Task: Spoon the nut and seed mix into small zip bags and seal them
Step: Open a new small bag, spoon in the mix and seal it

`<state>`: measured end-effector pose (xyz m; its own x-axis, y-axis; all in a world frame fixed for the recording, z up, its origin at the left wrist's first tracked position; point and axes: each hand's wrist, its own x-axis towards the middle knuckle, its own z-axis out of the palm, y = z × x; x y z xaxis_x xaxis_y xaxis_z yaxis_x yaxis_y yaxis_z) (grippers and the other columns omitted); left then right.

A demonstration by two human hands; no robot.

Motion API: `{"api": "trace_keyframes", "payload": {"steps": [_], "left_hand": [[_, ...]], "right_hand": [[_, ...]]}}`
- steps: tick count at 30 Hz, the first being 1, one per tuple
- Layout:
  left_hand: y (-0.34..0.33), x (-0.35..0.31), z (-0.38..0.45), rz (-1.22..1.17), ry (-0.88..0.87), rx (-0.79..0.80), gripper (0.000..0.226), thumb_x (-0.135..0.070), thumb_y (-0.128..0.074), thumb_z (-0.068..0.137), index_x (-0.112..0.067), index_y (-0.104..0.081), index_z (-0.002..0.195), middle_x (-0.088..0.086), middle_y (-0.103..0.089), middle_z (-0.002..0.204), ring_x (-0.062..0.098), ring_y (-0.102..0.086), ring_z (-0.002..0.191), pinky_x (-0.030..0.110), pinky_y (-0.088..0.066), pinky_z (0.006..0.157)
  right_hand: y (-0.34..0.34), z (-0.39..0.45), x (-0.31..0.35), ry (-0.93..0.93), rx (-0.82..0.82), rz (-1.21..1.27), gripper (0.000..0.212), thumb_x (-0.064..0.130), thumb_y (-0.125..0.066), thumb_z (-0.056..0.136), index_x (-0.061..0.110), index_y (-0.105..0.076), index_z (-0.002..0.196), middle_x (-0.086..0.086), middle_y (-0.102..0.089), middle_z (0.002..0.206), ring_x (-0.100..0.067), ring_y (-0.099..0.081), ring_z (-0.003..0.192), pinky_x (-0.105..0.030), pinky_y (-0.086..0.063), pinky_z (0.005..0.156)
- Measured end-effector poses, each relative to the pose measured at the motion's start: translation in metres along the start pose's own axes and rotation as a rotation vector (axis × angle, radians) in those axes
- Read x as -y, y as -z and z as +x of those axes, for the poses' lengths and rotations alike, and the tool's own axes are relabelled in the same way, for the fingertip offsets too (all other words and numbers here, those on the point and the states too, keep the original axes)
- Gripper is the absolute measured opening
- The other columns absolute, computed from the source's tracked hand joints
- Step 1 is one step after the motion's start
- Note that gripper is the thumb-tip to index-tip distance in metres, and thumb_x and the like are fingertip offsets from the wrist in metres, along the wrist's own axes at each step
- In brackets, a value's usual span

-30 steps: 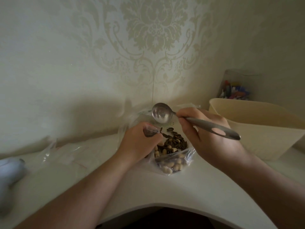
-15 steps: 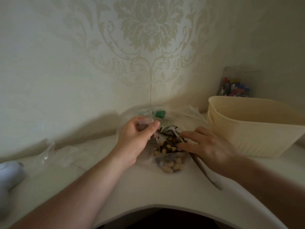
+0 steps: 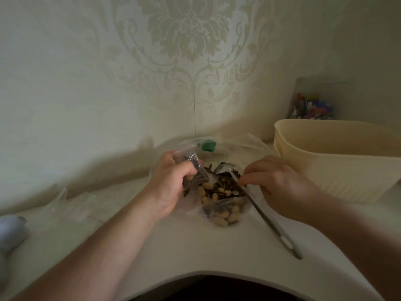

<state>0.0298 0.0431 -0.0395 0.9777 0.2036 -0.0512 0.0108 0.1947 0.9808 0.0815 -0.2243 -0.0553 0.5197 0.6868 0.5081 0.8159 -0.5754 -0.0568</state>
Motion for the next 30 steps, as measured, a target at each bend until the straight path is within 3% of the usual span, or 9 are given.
{"api": "trace_keyframes", "payload": {"steps": [3, 5, 9, 11, 15, 19, 22, 25, 30], "left_hand": [[0.0, 0.003, 0.003, 0.044, 0.002, -0.026, 0.063, -0.008, -0.067, 0.057, -0.013, -0.056, 0.119, 0.013, -0.063, 0.111, 0.023, -0.061, 0.095, 0.039, -0.051, 0.081], [-0.001, 0.006, 0.003, 0.072, 0.006, -0.041, 0.066, -0.009, -0.07, 0.057, -0.015, -0.055, 0.122, 0.014, -0.066, 0.118, 0.025, -0.066, 0.101, 0.044, -0.056, 0.088], [-0.004, 0.007, 0.0, 0.182, 0.0, -0.068, 0.07, -0.019, -0.072, 0.057, -0.019, -0.057, 0.125, 0.009, -0.067, 0.117, 0.017, -0.064, 0.092, 0.032, -0.051, 0.074], [-0.004, 0.006, -0.002, 0.241, 0.004, -0.067, 0.069, -0.021, -0.071, 0.057, -0.02, -0.057, 0.125, 0.007, -0.067, 0.116, 0.017, -0.064, 0.096, 0.033, -0.053, 0.078], [-0.003, 0.003, -0.007, 0.285, 0.051, -0.032, 0.061, -0.02, -0.075, 0.064, -0.023, -0.054, 0.121, 0.007, -0.067, 0.115, 0.024, -0.066, 0.108, 0.047, -0.058, 0.093], [-0.001, 0.002, -0.006, 0.289, 0.028, -0.05, 0.039, -0.005, -0.071, 0.086, -0.021, -0.053, 0.116, 0.009, -0.065, 0.112, 0.022, -0.063, 0.102, 0.039, -0.054, 0.082], [0.001, -0.001, -0.007, 0.295, 0.042, -0.042, 0.035, -0.006, -0.069, 0.087, -0.022, -0.054, 0.114, 0.012, -0.065, 0.111, 0.028, -0.066, 0.102, 0.052, -0.058, 0.089], [0.001, -0.002, -0.009, 0.264, 0.049, -0.038, 0.034, -0.004, -0.068, 0.088, -0.021, -0.053, 0.115, 0.012, -0.065, 0.107, 0.026, -0.067, 0.094, 0.041, -0.057, 0.072], [0.0, 0.0, -0.01, 0.238, 0.032, -0.042, 0.035, -0.003, -0.067, 0.087, -0.018, -0.053, 0.115, 0.012, -0.065, 0.107, 0.024, -0.066, 0.092, 0.035, -0.054, 0.068]], "right_hand": [[0.004, 0.0, -0.002, -0.009, 0.132, -0.046, 0.077, -0.022, -0.066, 0.074, 0.035, -0.073, 0.125, 0.007, -0.066, 0.114, -0.018, -0.058, 0.102, -0.041, -0.057, 0.077], [0.007, -0.001, 0.002, 0.018, 0.201, -0.063, 0.068, -0.01, -0.073, 0.082, 0.04, -0.07, 0.128, 0.01, -0.065, 0.116, -0.015, -0.054, 0.102, -0.037, -0.056, 0.077], [0.01, -0.004, 0.007, 0.054, 0.287, -0.037, 0.052, 0.015, -0.083, 0.084, 0.042, -0.069, 0.126, 0.011, -0.062, 0.114, -0.012, -0.051, 0.103, -0.032, -0.054, 0.08], [0.013, -0.002, 0.007, 0.023, 0.227, 0.014, 0.044, 0.015, -0.083, 0.085, 0.036, -0.071, 0.122, 0.01, -0.064, 0.113, -0.013, -0.056, 0.1, -0.03, -0.053, 0.08], [0.029, 0.01, 0.018, -0.068, -0.011, 0.022, 0.017, 0.02, -0.063, 0.102, 0.025, -0.071, 0.116, 0.01, -0.066, 0.103, -0.012, -0.064, 0.088, -0.027, -0.052, 0.074], [0.045, 0.021, 0.034, -0.142, -0.134, -0.007, 0.022, 0.025, -0.049, 0.107, 0.021, -0.07, 0.111, 0.008, -0.065, 0.093, -0.015, -0.064, 0.077, -0.034, -0.053, 0.066], [0.045, 0.025, 0.052, -0.117, -0.165, 0.05, 0.019, 0.017, -0.053, 0.106, 0.018, -0.071, 0.108, 0.005, -0.066, 0.085, -0.012, -0.062, 0.071, -0.033, -0.053, 0.064], [0.033, 0.027, 0.064, -0.126, -0.135, 0.118, 0.025, 0.026, -0.048, 0.107, 0.018, -0.072, 0.109, 0.004, -0.071, 0.088, -0.014, -0.068, 0.075, -0.037, -0.058, 0.068], [0.018, 0.026, 0.072, -0.11, -0.134, 0.176, 0.013, 0.023, -0.051, 0.106, 0.026, -0.063, 0.106, 0.001, -0.067, 0.084, -0.018, -0.064, 0.073, -0.045, -0.055, 0.064]]}}
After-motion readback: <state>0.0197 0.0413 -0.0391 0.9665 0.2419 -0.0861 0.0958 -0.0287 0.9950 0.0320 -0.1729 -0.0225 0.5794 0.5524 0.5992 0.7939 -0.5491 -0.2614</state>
